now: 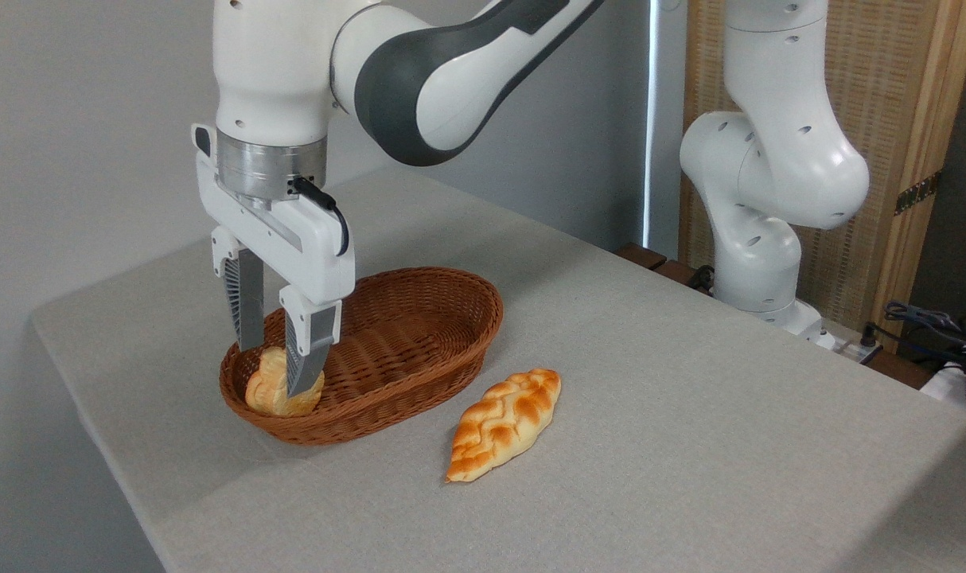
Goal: Put bread into the basket
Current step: 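Lower the roll into the basket and open the gripper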
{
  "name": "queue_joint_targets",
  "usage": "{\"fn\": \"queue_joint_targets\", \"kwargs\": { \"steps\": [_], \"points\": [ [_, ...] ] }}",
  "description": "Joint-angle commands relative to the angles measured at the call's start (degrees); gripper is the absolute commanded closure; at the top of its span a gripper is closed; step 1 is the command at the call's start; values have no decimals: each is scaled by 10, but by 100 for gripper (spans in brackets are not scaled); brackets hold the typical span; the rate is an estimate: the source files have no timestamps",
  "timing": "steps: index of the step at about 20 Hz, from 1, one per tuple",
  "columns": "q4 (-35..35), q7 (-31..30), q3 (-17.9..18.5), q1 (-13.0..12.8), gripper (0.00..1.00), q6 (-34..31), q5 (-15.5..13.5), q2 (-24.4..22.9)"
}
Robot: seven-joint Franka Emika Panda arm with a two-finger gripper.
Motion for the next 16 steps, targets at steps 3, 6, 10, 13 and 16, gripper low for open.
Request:
{"fn": "queue_joint_targets", "kwargs": {
  "steps": [3,6,10,13,16],
  "points": [
    [2,24,16,-1,0,-42,40,-18],
    [5,27,35,-1,0,-68,41,-31],
    [12,27,36,-1,0,-124,42,-36],
    [12,25,37,-1,0,-132,42,-39],
    [12,25,37,-1,0,-141,41,-43]
  ]
}}
